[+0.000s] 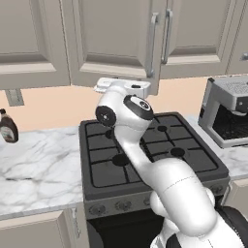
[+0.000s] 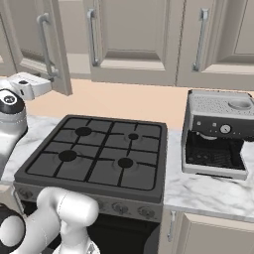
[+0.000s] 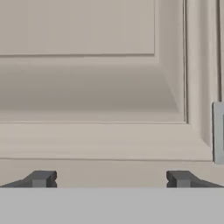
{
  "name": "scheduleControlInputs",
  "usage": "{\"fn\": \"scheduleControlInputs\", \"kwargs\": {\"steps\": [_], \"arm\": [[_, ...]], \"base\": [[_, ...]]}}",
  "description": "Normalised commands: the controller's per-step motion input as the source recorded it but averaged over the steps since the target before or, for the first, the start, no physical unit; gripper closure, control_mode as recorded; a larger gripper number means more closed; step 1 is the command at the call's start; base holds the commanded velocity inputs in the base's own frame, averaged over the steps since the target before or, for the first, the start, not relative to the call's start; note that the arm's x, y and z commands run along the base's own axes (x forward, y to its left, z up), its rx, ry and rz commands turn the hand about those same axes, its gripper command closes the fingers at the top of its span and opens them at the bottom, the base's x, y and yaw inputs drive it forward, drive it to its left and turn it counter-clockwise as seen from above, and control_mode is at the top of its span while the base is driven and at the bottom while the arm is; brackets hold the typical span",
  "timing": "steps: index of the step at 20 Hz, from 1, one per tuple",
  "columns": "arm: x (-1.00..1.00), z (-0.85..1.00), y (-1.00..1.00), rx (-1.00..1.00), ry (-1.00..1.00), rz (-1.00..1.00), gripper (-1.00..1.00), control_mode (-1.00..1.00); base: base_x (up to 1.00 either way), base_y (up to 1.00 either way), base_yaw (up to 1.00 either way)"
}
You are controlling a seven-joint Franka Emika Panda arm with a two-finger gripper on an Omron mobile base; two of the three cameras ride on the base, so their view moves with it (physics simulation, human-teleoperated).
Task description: Close all open cabinet doors.
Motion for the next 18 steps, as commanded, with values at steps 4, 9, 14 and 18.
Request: {"fn": "scheduleControlInputs", "kwargs": {"steps": [4, 9, 14, 18], "arm": [[0.39, 0.0, -0.35, 0.02, 0.0, 0.12, -1.0, -1.0], [0.35, 0.0, -0.35, 0.02, 0.0, 0.12, -1.0, -1.0], [0.28, 0.0, -0.34, 0.01, 0.0, 0.12, -1.0, -1.0], [0.2, 0.0, -0.27, 0.0, 0.0, 0.11, -1.0, -1.0]], "base": [[0.0, 0.0, 0.0], [0.0, 0.0, 0.0], [0.0, 0.0, 0.0], [0.0, 0.0, 0.0]]}}
